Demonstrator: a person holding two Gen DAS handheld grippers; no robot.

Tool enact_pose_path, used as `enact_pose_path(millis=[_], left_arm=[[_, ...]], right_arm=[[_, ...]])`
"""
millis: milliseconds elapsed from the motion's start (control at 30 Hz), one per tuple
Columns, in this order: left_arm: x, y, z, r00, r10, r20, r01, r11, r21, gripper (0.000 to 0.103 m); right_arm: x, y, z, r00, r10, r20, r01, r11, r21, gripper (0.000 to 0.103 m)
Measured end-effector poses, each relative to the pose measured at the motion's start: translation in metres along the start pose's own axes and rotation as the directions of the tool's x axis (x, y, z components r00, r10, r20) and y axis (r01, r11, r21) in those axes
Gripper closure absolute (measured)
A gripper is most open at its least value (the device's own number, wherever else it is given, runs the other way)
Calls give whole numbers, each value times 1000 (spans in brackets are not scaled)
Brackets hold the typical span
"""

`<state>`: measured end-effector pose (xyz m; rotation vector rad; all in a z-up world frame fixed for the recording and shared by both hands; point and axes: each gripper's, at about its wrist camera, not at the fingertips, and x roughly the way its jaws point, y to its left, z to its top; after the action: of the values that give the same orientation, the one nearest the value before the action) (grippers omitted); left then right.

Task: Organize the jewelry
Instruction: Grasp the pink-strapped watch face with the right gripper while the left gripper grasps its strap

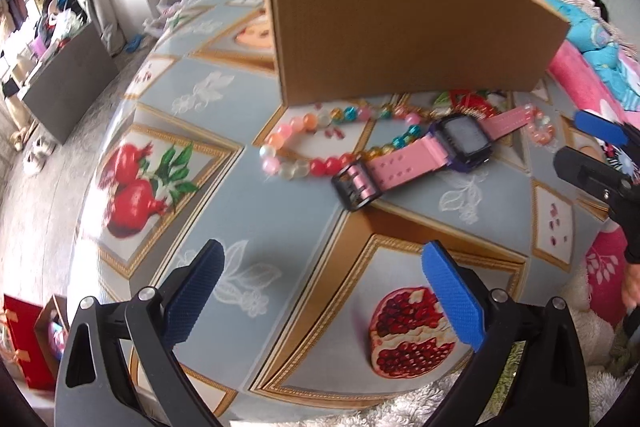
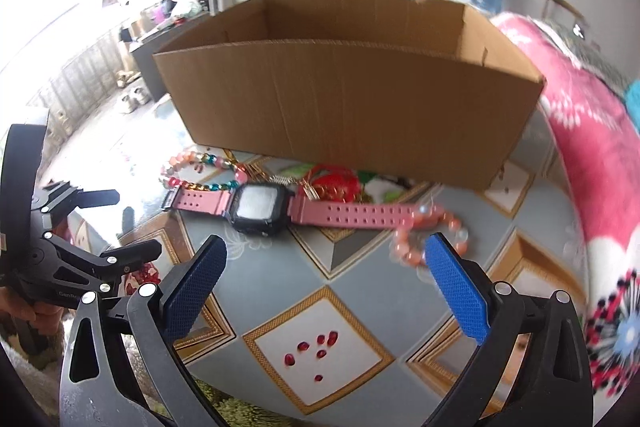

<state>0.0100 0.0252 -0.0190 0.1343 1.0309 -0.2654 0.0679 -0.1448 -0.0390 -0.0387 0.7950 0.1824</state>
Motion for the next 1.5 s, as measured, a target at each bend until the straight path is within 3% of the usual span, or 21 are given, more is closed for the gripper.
enact_pose_path(millis=[100, 233, 467, 600, 800, 900, 1033, 1067, 1167, 1267, 1367, 1500], left_arm=[[-6, -8, 4, 998, -18, 55, 15, 999, 48, 13], [-6, -13, 6, 996, -49, 75, 44, 997, 67, 19], [3, -16, 8, 991, -100, 91, 93, 992, 81, 46], [7, -10, 9, 988, -121, 93, 114, 990, 80, 55], [5, -7, 10, 983, -145, 111, 133, 986, 105, 62], [-1, -9, 8, 980, -148, 131, 130, 982, 135, 62], [-5, -18, 7, 979, -146, 139, 119, 976, 184, 62], [-3, -21, 6, 980, -147, 132, 120, 974, 194, 62], [-2, -28, 4, 984, -127, 126, 96, 969, 226, 62], [-2, -33, 3, 986, -114, 125, 78, 962, 262, 62], [-2, -39, 1, 988, -95, 124, 56, 957, 284, 62], [1, -52, -3, 989, -23, 143, -28, 938, 346, 62]], right_arm=[[1, 7, 5, 998, 71, -3, -71, 993, -91, 9], [15, 22, 9, 986, 147, -84, -163, 957, -240, 14], [43, 54, 23, 970, 160, -182, -228, 857, -462, 39], [57, 67, 28, 971, 130, -201, -223, 796, -563, 41], [82, 84, 28, 945, 123, -302, -294, 721, -627, 43], [84, 82, 31, 934, 147, -326, -325, 728, -604, 53], [85, 81, 33, 923, 173, -343, -355, 726, -589, 53], [86, 79, 35, 916, 187, -354, -371, 728, -576, 53], [89, 58, 45, 868, 272, -416, -459, 762, -458, 54], [92, 49, 49, 832, 325, -450, -510, 767, -389, 54], [96, 37, 52, 782, 394, -483, -571, 763, -303, 54], [95, 36, 52, 751, 430, -501, -610, 743, -276, 54]])
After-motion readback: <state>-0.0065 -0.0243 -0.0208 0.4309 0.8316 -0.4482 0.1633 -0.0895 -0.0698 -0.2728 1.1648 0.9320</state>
